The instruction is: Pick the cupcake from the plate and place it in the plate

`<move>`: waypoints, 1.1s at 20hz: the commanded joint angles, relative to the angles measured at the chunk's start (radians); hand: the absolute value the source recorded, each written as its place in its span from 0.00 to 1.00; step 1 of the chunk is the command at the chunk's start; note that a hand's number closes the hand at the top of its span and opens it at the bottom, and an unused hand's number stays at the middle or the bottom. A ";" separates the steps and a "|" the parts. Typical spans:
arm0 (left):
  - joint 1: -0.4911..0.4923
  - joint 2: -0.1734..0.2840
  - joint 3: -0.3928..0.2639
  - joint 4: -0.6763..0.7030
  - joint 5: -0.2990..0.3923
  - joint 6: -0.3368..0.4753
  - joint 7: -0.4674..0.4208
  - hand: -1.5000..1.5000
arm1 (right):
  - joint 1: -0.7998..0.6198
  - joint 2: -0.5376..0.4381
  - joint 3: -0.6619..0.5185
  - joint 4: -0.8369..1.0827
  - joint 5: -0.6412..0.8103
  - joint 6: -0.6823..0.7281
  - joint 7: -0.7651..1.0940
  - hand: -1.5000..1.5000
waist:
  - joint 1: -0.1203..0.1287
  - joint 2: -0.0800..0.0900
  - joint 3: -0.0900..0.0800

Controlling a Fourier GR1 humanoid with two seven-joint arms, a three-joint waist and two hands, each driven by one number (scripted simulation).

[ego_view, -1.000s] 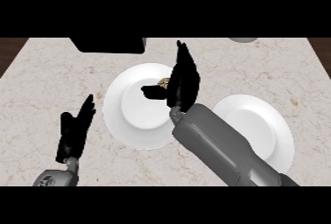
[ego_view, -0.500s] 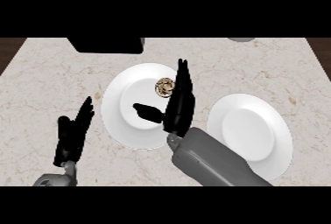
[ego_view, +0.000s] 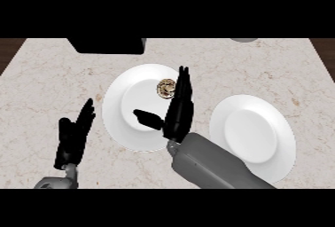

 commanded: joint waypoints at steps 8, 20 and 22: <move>-0.044 -0.010 0.030 0.047 0.000 -0.016 -0.006 0.50 | -0.016 0.004 0.083 0.121 0.026 -0.133 0.158 0.00 | -0.008 -0.002 0.000; 0.002 -0.008 0.045 0.002 -0.013 -0.021 0.017 0.50 | 0.148 0.004 0.051 0.078 0.189 -0.135 0.197 0.00 | -0.025 -0.005 0.000; 0.111 -0.064 -0.015 -0.058 -0.040 0.009 -0.033 0.50 | 0.142 0.004 0.023 0.056 0.271 -0.082 0.285 0.00 | -0.025 -0.010 -0.001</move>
